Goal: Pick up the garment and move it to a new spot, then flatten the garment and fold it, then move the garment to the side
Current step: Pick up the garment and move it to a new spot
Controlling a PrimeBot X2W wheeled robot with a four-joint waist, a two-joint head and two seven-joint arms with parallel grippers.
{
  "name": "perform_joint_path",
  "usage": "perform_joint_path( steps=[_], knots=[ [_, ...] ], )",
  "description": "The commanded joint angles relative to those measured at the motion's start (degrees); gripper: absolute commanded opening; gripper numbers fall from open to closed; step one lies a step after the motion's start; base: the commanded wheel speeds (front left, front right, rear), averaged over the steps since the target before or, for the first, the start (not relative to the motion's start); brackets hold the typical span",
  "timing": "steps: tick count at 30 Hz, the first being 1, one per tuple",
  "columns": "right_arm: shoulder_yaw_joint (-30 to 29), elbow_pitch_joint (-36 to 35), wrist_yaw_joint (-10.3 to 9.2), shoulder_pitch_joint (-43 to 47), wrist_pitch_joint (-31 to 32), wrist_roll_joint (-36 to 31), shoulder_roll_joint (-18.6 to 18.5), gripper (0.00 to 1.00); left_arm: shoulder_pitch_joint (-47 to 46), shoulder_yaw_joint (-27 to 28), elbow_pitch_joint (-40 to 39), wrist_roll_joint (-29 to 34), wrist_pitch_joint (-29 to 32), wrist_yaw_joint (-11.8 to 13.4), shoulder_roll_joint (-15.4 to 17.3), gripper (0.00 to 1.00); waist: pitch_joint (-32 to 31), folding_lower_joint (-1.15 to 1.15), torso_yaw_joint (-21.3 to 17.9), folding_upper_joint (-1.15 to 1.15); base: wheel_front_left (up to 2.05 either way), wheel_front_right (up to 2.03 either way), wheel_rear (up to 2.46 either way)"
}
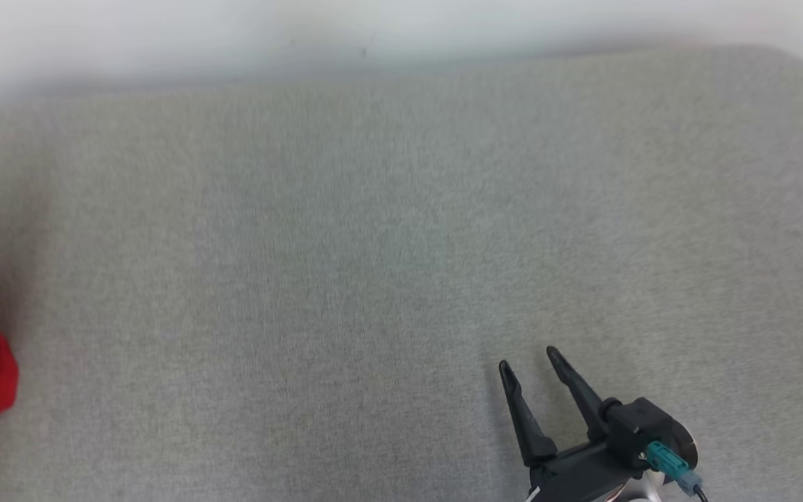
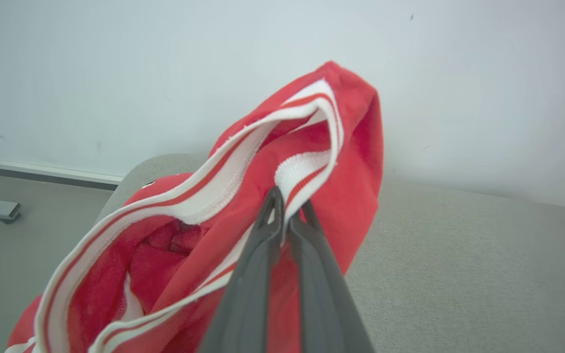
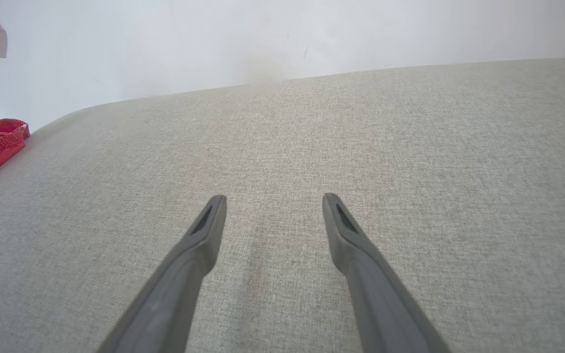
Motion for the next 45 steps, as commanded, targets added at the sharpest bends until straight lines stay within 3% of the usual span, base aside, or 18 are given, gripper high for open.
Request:
perform_joint_path(
  steps=[1,5,13,26,35,43,44,45],
  knots=[
    [0.43,0.34,-0.13,0.98,-0.25,1.05,-0.06,1.00,-2.15,-1.06,-1.22,-0.42,0.32,-0.78,-0.09,0.00,-4.85,0.01,-0.90,0.00,0.00,0.00,0.00],
    [1.19,0.86,-0.13,2.22,-0.28,3.06,-0.07,1.00,-7.00,-4.14,-2.63,-0.92,1.57,-1.00,-1.22,0.00,-8.64,0.01,-3.30,0.00,0.00,0.00,0.00],
    [2.72,1.29,-0.13,3.64,-0.21,5.08,-0.07,1.00,-12.44,-9.50,-6.40,-0.57,3.79,1.28,-5.47,0.00,-11.59,0.01,-7.97,0.00,0.00,0.00,0.00],
    [2.92,1.00,-0.13,2.37,-0.22,5.67,-0.04,1.00,-14.40,-16.71,-10.98,-2.64,5.22,1.02,-12.81,0.00,-9.38,0.01,-17.95,0.00,0.00,0.00,0.00],
    [3.04,0.09,-0.13,1.41,-0.21,6.74,-0.05,1.00,-6.73,-20.11,-7.16,-1.76,0.90,0.34,-17.09,0.00,-5.95,0.01,-19.62,0.00,0.00,0.00,0.00],
    [4.00,0.93,-0.13,1.20,-0.21,6.90,-0.06,1.00,3.85,-23.31,3.67,0.94,-10.46,-1.25,-22.56,0.00,-5.71,0.01,-18.81,0.00,0.00,0.00,0.00],
    [4.16,1.14,-0.13,1.13,-0.21,6.71,-0.06,1.00,4.92,-23.87,5.59,1.83,-11.79,-1.23,-23.19,0.31,-5.98,0.01,-18.73,0.00,0.00,0.00,0.00],
    [4.32,1.34,-0.13,1.18,-0.21,6.45,-0.05,1.00,6.09,-24.61,7.27,2.80,-13.37,-1.20,-23.83,0.93,-6.31,0.01,-18.65,0.00,0.00,0.00,0.00]
  ],
)
